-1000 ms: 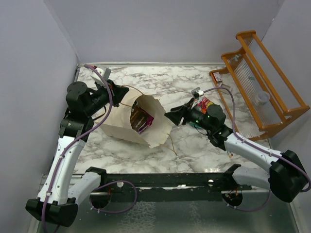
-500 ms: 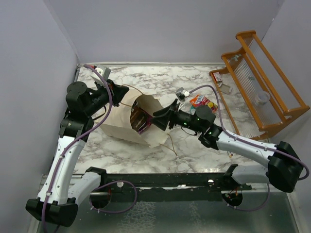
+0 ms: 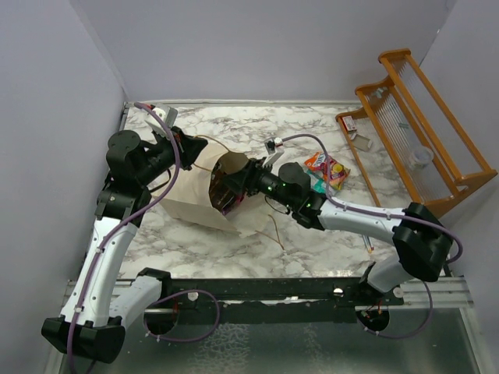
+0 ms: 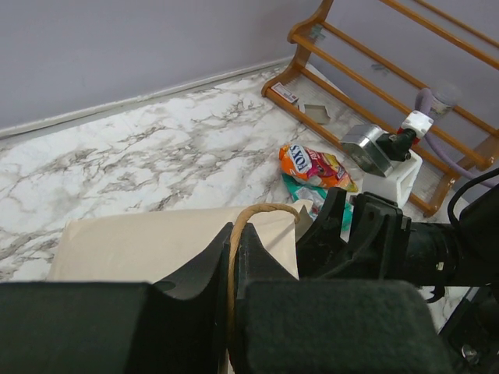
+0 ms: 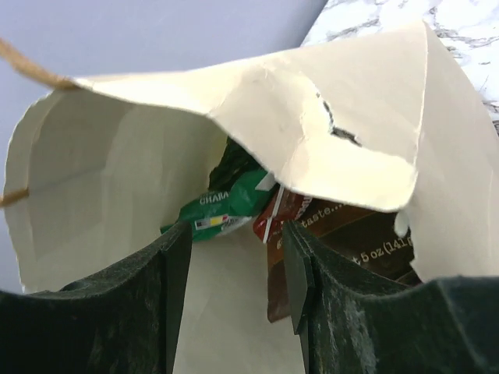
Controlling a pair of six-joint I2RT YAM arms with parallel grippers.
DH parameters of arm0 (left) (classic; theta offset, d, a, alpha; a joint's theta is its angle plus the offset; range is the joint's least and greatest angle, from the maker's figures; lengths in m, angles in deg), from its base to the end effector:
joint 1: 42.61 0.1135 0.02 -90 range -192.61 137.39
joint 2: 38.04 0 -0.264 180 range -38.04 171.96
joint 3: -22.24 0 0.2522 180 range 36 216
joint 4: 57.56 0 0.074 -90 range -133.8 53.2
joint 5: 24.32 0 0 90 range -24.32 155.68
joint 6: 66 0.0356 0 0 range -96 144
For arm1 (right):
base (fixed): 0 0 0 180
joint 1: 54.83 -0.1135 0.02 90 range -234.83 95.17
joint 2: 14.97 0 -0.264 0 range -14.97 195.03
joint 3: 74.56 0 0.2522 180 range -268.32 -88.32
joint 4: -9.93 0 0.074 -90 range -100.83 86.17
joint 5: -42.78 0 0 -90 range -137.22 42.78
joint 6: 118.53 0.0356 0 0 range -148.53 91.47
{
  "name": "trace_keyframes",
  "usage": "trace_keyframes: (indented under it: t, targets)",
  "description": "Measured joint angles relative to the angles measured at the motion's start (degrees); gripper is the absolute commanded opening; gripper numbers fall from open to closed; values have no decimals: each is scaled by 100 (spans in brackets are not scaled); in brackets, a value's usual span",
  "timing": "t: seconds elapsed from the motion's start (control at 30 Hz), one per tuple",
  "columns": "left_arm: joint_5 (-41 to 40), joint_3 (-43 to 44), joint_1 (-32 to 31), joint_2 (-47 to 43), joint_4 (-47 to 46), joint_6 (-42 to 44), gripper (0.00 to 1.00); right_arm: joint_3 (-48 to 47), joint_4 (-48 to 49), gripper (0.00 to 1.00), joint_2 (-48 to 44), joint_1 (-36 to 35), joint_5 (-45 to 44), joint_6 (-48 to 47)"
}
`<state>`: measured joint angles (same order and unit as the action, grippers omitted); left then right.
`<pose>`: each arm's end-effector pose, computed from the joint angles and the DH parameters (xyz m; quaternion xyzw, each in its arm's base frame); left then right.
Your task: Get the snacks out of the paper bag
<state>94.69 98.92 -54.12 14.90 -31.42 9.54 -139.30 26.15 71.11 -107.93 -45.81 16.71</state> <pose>0.1894 -0.0562 0.4213 0.1553 0.7030 -0.3267 0.6123 0.2071 0.2772 0.2753 -0.0589 0.7356 0.5165 0.4343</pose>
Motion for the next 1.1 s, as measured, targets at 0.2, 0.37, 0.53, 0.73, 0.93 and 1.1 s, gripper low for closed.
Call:
trace_keyframes:
  t: [0.2,0.37,0.53,0.73,0.93,1.1]
  targets:
    - [0,0,2,9,0,-17,0,-343,-57,51,358,-229,-728,374]
    - [0,0,2,9,-4,-22,0,-640,-122,51,772,-457,-1228,533]
    - [0,0,2,20,-9,-26,0,-975,-184,50,1167,-546,-1521,608]
    - [0,0,2,24,-17,-63,0,-1405,-240,39,1582,-586,-1648,619]
    - [-13,0,2,20,-17,-63,0,-1456,-341,12,1665,-643,-1829,612]
    - [-66,0,0,7,-17,-63,0,-1351,-337,1,1626,-658,-1919,595]
